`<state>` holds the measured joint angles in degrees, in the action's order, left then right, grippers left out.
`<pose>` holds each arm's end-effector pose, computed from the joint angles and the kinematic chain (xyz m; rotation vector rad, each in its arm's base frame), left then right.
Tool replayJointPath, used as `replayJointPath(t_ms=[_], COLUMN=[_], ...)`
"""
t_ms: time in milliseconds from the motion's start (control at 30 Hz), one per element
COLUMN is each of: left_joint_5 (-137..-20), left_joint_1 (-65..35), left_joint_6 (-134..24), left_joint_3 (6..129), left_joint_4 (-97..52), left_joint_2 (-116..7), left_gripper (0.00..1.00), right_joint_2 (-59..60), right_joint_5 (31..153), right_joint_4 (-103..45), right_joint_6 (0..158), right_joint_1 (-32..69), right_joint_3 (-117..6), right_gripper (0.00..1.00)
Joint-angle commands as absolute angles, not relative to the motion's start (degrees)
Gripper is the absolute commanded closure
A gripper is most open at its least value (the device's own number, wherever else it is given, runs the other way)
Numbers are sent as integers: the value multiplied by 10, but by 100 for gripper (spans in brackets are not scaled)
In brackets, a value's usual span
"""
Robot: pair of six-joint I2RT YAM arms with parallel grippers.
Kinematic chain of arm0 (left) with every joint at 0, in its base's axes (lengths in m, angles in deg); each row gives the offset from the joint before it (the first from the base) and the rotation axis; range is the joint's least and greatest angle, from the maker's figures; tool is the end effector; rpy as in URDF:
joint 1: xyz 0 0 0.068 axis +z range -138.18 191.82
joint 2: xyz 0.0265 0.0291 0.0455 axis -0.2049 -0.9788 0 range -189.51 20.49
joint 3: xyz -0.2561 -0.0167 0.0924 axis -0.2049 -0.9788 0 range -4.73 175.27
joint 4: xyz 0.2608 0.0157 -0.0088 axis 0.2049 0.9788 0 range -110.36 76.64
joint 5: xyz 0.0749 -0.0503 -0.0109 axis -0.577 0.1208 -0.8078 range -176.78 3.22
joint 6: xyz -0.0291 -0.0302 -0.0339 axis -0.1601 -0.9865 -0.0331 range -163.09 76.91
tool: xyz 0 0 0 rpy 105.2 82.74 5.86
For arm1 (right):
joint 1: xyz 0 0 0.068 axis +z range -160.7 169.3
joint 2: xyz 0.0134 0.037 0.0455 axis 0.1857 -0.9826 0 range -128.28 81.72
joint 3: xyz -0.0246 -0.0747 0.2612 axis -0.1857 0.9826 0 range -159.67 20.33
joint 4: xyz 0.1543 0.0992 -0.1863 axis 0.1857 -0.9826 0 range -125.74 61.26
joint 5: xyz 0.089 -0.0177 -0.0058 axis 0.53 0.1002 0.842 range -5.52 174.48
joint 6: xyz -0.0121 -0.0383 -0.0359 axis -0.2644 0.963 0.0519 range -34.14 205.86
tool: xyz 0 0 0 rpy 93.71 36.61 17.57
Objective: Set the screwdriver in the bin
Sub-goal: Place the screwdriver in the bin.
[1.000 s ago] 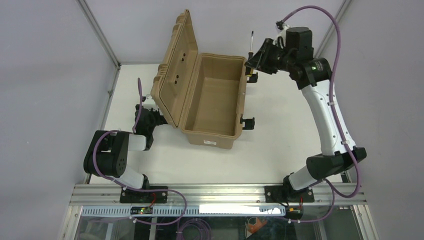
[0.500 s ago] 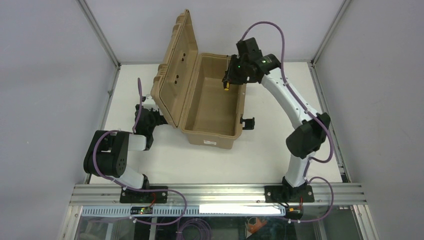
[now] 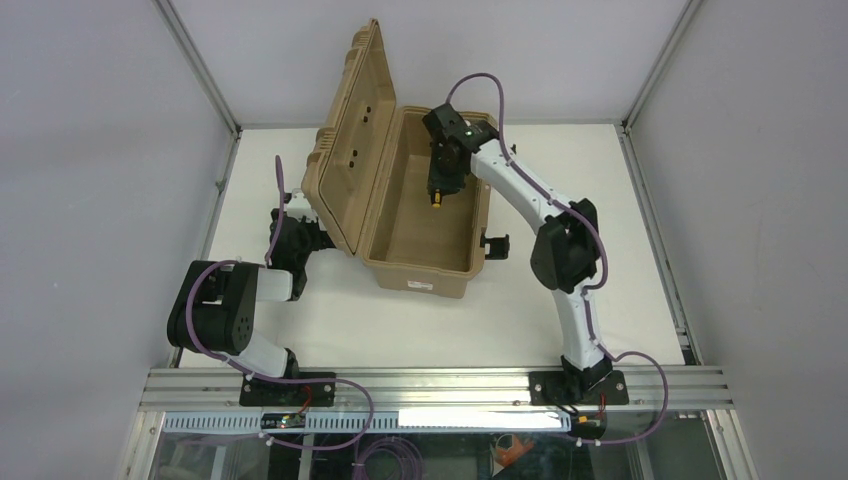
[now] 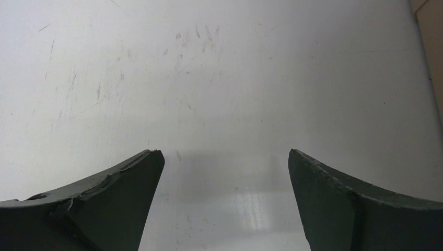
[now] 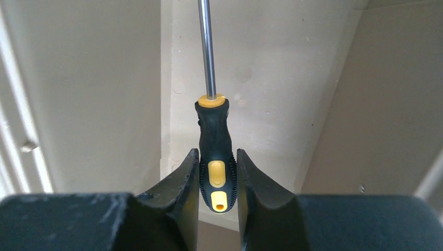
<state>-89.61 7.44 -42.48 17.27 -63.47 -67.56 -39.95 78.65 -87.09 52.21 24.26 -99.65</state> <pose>0.2654 -0.0186 0.1351 0.0536 1.9699 0.0056 0.3790 0.2605 0.2963 0.0056 2.6394 0.2870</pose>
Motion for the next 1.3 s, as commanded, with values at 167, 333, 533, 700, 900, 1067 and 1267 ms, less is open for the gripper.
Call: replayJointPath(t_ms=[167,333,533,700,900,1067,1267], left_joint_5=[-887,-886,-886,-886,-887,-886,-887], left_joint_1=[80,80,80,80,80,80,80], left_joint_6=[-430,-430,-430,-430,-430,-429,-430], left_joint_3=[172,172,172,172,172,172,172], left_joint_4=[-664,-664,-664,-664,-664,-664,-664], left_joint_2=[-658,-658,-658,-658,-658,-658,-658], left_gripper=[1,1,1,1,1,1,1], right_joint_2=[-461,-489,-517,-535,-544,-548,-549], right_joint_5=[738,721,721,727,727,728,736], right_joint_4=[-875,-871,-865,-860,-853,-852,-852], right_joint_6=[493,486,483,484,489,492,493], right_joint_1=[263,266,268,268,268,267,262], right_joint_3=[-1040,-1040,-1039,-1035,-1028,-1028,-1027], right_gripper=[95,95,95,95,89,83,77])
